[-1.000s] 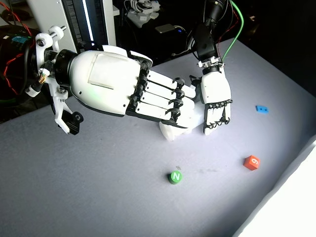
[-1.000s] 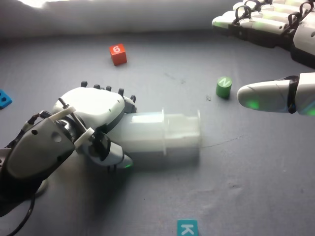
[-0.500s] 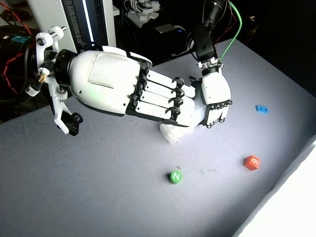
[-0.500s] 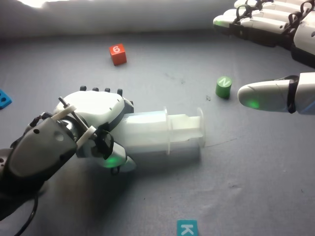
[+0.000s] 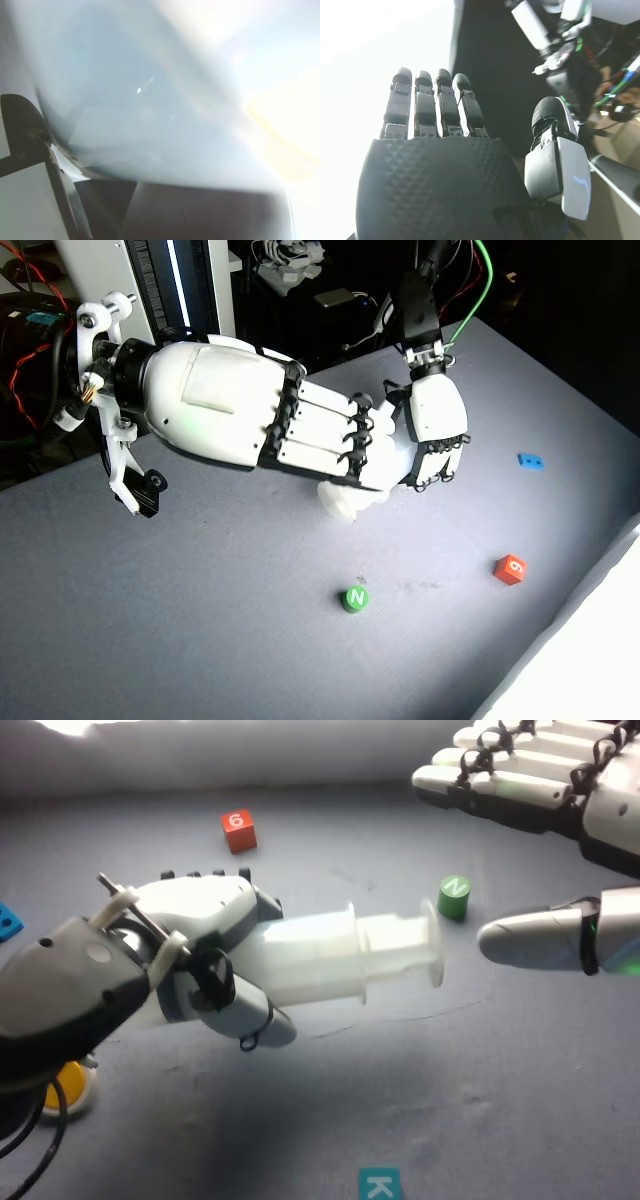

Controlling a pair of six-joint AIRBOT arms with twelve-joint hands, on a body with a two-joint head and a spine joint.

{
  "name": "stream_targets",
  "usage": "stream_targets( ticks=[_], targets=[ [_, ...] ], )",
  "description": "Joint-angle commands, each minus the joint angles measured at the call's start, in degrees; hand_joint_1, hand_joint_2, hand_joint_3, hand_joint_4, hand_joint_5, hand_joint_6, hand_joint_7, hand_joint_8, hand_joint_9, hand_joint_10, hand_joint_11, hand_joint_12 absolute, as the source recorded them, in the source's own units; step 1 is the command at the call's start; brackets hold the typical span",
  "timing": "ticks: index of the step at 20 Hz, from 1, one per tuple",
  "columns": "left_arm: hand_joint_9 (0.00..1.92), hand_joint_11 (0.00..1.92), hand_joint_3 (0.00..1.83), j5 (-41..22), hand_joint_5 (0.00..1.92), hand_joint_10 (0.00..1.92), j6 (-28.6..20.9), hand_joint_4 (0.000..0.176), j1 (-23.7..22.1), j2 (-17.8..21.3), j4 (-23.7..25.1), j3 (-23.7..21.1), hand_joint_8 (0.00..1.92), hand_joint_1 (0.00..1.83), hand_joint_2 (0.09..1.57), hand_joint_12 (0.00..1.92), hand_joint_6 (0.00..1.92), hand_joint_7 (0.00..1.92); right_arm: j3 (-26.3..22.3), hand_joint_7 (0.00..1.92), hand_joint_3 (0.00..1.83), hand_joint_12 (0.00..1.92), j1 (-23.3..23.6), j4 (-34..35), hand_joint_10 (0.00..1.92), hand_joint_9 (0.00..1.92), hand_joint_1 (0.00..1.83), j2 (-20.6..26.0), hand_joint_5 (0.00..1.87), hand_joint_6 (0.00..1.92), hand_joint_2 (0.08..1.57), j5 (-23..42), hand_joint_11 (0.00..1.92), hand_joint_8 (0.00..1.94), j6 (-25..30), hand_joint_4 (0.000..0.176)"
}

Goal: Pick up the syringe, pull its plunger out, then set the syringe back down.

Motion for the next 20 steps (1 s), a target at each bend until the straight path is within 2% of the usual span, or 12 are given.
stream_targets(
  ticks=[1,4,6,7,9,11,12,13,15,16,18,20],
  targets=[
    [0.87,0.57,0.0,-3.3,0.94,0.73,-0.2,0.0,-1.3,0.7,1.9,-0.3,1.21,1.22,1.14,1.13,0.95,0.92,0.0,0.01,0.0,0.0,1.2,0.8,0.0,0.0,0.0,0.1,0.01,0.0,1.14,5.5,0.0,0.0,0.3,0.0],
    [0.88,0.58,0.0,-3.3,0.94,0.69,-0.2,0.0,-3.8,1.8,0.5,-1.4,1.19,1.22,1.14,1.1,0.96,0.93,0.0,0.0,0.0,0.0,2.8,0.9,0.0,0.0,0.0,-0.2,0.0,0.0,1.11,4.7,0.0,0.0,1.0,0.0],
    [0.89,0.59,0.0,-2.8,0.95,0.68,0.1,0.0,-5.3,2.8,-0.4,-2.0,1.17,1.22,1.14,1.1,0.94,0.94,0.0,0.0,0.0,0.0,3.6,3.5,0.0,0.0,0.0,-0.3,0.0,0.0,1.07,4.7,0.0,0.0,2.5,0.0],
    [0.89,0.58,0.0,-2.4,0.95,0.68,0.6,0.0,-6.2,3.3,-1.0,-2.3,1.2,1.21,1.14,1.11,0.95,0.92,0.0,0.0,0.0,0.0,4.0,5.2,0.0,0.0,0.16,-0.5,0.0,0.0,0.99,4.5,0.0,0.0,2.5,0.0],
    [0.9,0.58,0.0,-1.7,0.96,0.67,1.5,0.0,-7.9,4.1,-1.9,-3.0,1.16,1.22,1.13,1.1,0.95,0.94,0.0,0.0,0.0,0.0,4.5,5.6,0.0,0.0,0.31,-0.7,0.0,0.0,0.99,3.7,0.0,0.0,2.5,0.0],
    [0.89,0.58,0.0,-0.8,0.96,0.66,3.6,0.0,-9.3,4.9,-2.8,-3.7,1.19,1.22,1.13,1.1,0.92,0.93,0.0,0.04,0.0,0.0,4.9,5.7,0.01,0.03,0.32,-0.8,0.01,0.0,1.0,3.6,0.0,0.02,2.5,0.0],
    [0.89,0.57,0.0,-0.3,0.95,0.65,4.6,0.0,-10.2,5.4,-3.0,-4.2,1.16,1.21,1.14,1.12,0.97,0.94,0.1,0.08,0.0,0.0,5.4,6.2,0.02,0.06,0.19,-0.9,0.06,0.02,1.04,3.7,0.01,0.03,2.6,0.0],
    [0.89,0.57,0.0,-0.1,0.94,0.65,5.1,0.0,-10.8,5.8,-3.0,-4.5,1.16,1.21,1.14,1.12,0.97,0.94,0.3,0.1,0.01,0.01,5.7,6.7,0.03,0.08,0.21,-1.1,0.06,0.02,1.05,4.3,0.02,0.03,2.6,0.0],
    [0.88,0.55,0.0,0.8,0.94,0.64,6.2,0.0,-12.0,6.2,-3.0,-4.9,1.16,1.21,1.14,1.12,0.99,0.93,0.9,0.11,0.02,0.03,6.3,8.9,0.03,0.09,0.51,-1.3,0.04,0.01,1.07,4.7,0.04,0.03,3.5,0.0],
    [0.89,0.55,0.0,1.3,0.94,0.63,6.7,0.0,-12.6,6.3,-3.0,-5.0,1.15,1.21,1.14,1.12,0.98,0.94,1.3,0.13,0.0,0.15,6.7,8.9,0.02,0.11,0.64,-1.5,0.06,0.01,1.01,4.3,0.01,0.01,4.5,0.0],
    [0.9,0.57,0.0,2.6,0.98,0.63,8.4,0.0,-13.8,6.4,-3.8,-5.1,1.16,1.22,1.13,1.12,0.9,0.95,1.5,0.09,0.0,0.07,7.2,9.7,0.01,0.07,0.77,-1.7,0.02,0.01,0.99,3.8,0.0,0.0,4.7,0.0],
    [0.88,0.55,0.0,3.1,0.95,0.64,9.8,0.0,-14.8,6.5,-4.8,-5.2,1.19,1.21,1.14,1.13,0.95,0.93,1.7,0.12,0.0,0.17,8.2,13.3,0.01,0.09,0.89,-2.1,0.07,0.02,0.98,3.6,0.0,0.01,4.7,0.0]
  ],
)
